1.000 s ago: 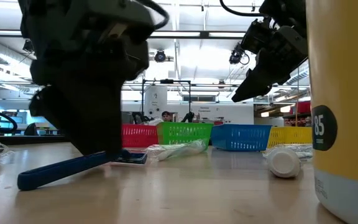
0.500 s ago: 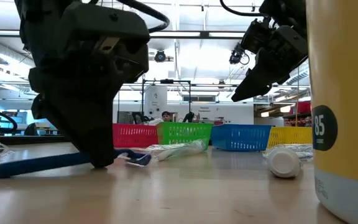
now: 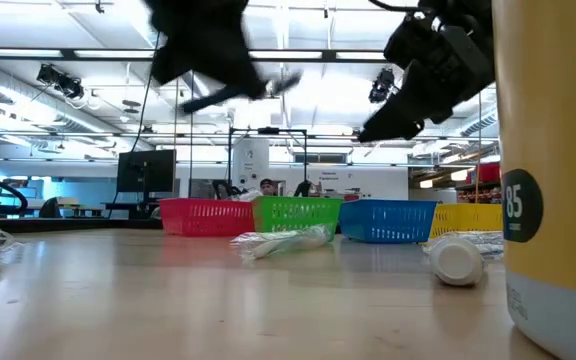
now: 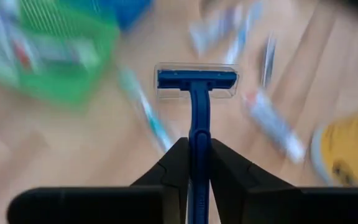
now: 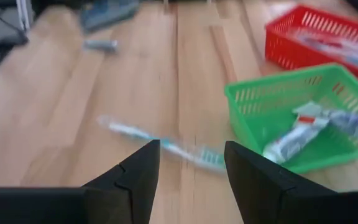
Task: Pick & Place Travel size toiletries
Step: Put the blue razor into the yellow bin
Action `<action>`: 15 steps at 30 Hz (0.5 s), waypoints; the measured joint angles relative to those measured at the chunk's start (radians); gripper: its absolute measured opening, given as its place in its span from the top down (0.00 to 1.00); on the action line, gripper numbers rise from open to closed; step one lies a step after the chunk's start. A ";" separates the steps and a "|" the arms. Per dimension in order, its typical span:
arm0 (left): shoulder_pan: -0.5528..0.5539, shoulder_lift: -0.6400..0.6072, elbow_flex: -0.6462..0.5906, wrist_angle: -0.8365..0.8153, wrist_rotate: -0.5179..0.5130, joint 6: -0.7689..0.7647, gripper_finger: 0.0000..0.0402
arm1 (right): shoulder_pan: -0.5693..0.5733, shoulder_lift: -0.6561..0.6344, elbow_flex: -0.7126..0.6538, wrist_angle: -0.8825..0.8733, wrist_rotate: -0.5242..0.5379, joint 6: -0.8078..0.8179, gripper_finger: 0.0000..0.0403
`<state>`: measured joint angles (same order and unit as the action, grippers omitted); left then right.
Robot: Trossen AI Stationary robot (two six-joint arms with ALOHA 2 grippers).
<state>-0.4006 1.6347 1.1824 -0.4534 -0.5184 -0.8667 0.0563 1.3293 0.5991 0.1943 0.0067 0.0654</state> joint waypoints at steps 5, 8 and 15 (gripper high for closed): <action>0.098 -0.117 0.000 0.091 -0.071 0.269 0.90 | 0.000 0.006 0.000 0.178 0.000 0.013 0.53; 0.163 -0.162 0.002 0.207 0.001 0.432 0.89 | 0.000 0.020 0.000 0.351 0.000 -0.015 0.53; 0.317 -0.178 0.002 0.444 0.261 0.679 0.88 | -0.016 0.025 0.000 0.585 -0.007 -0.029 0.53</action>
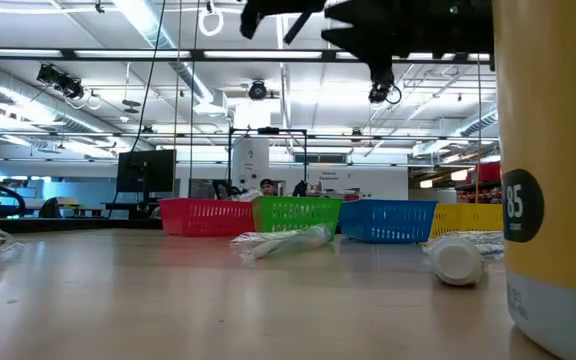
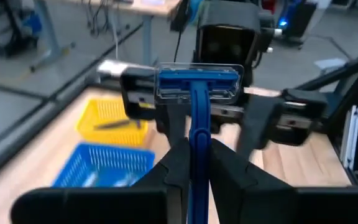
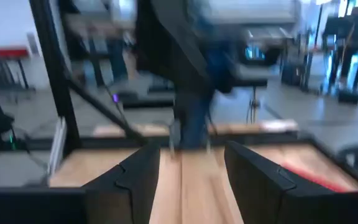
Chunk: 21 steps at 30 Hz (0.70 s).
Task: Pick & Place Travel size toiletries
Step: Put the blue razor into the yellow bin
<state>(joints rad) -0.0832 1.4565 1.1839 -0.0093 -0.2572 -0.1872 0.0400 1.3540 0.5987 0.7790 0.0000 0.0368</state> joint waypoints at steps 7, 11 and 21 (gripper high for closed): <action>0.102 0.001 0.000 0.093 0.155 0.118 0.88 | -0.026 -0.001 0.000 0.094 0.048 0.003 0.53; 0.124 0.001 0.000 0.114 0.203 0.165 0.87 | -0.068 0.000 0.000 0.111 0.051 0.038 0.53; 0.137 0.005 0.000 0.143 0.211 0.199 0.88 | -0.160 0.032 0.000 0.217 -0.145 0.143 0.54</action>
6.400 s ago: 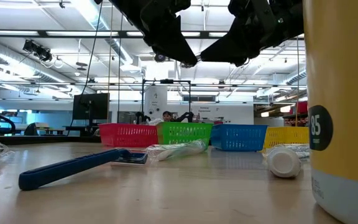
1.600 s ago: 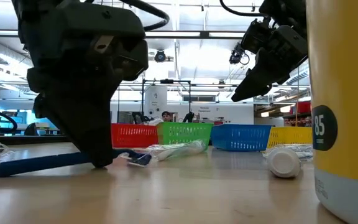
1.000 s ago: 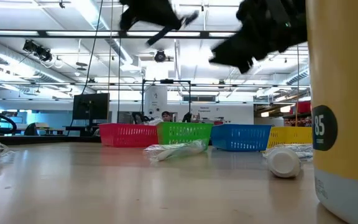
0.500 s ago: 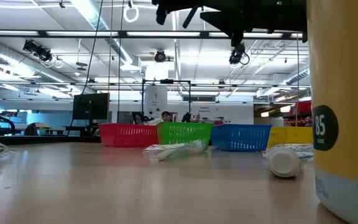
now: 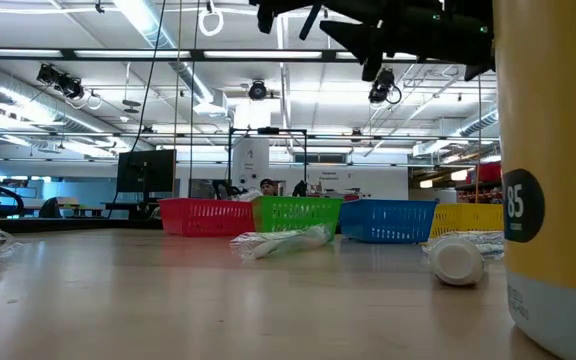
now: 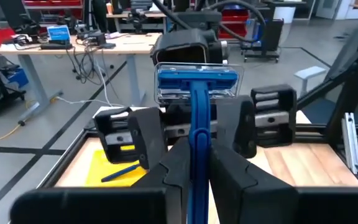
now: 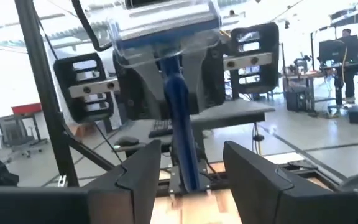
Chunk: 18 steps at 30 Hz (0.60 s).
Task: Pick & Place Travel size toiletries
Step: Put the blue razor into the yellow bin
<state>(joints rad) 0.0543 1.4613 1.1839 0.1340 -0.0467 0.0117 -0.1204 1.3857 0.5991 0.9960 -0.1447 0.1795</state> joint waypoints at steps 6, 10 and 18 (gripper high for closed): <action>0.002 0.048 0.002 0.045 0.015 -0.004 0.88 | -0.001 0.086 0.040 0.041 -0.014 0.000 0.55; 0.006 0.065 0.002 0.047 0.018 -0.008 0.87 | -0.001 0.126 0.067 0.038 -0.015 0.000 0.55; 0.013 0.062 0.001 0.012 0.005 0.005 0.87 | -0.002 0.131 0.061 -0.006 -0.014 0.000 0.65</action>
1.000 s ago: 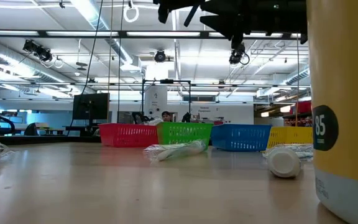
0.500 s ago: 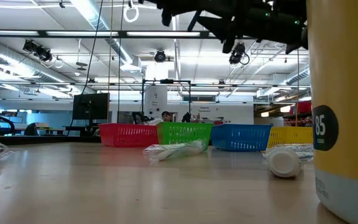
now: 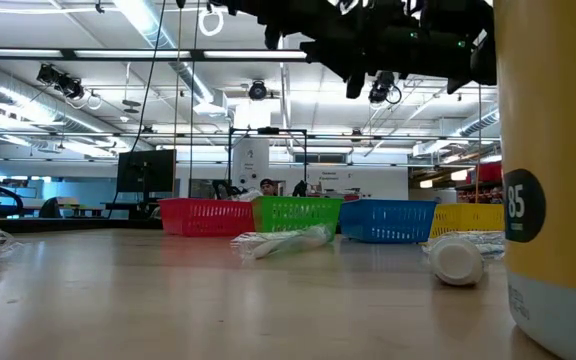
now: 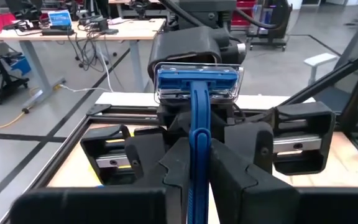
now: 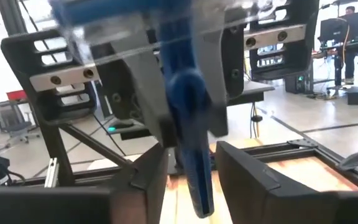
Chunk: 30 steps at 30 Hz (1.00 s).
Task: Pick & Place Travel size toiletries
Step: Put the blue razor into the yellow bin
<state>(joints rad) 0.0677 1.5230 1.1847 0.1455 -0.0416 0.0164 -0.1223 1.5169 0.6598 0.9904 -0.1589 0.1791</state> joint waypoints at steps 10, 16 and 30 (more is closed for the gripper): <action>0.000 0.000 0.000 0.002 -0.017 0.002 0.87 | -0.002 0.000 0.000 0.008 0.000 -0.027 0.80; 0.001 0.000 0.000 0.000 -0.019 -0.014 0.86 | -0.003 0.000 0.000 -0.005 0.000 -0.011 0.85; 0.000 0.000 -0.001 -0.016 -0.019 -0.032 0.84 | -0.003 -0.001 0.000 -0.024 -0.003 -0.012 0.87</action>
<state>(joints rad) 0.0681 1.5230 1.1839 0.1300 -0.0601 -0.0152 -0.1249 1.5160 0.6598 0.9665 -0.1616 0.1669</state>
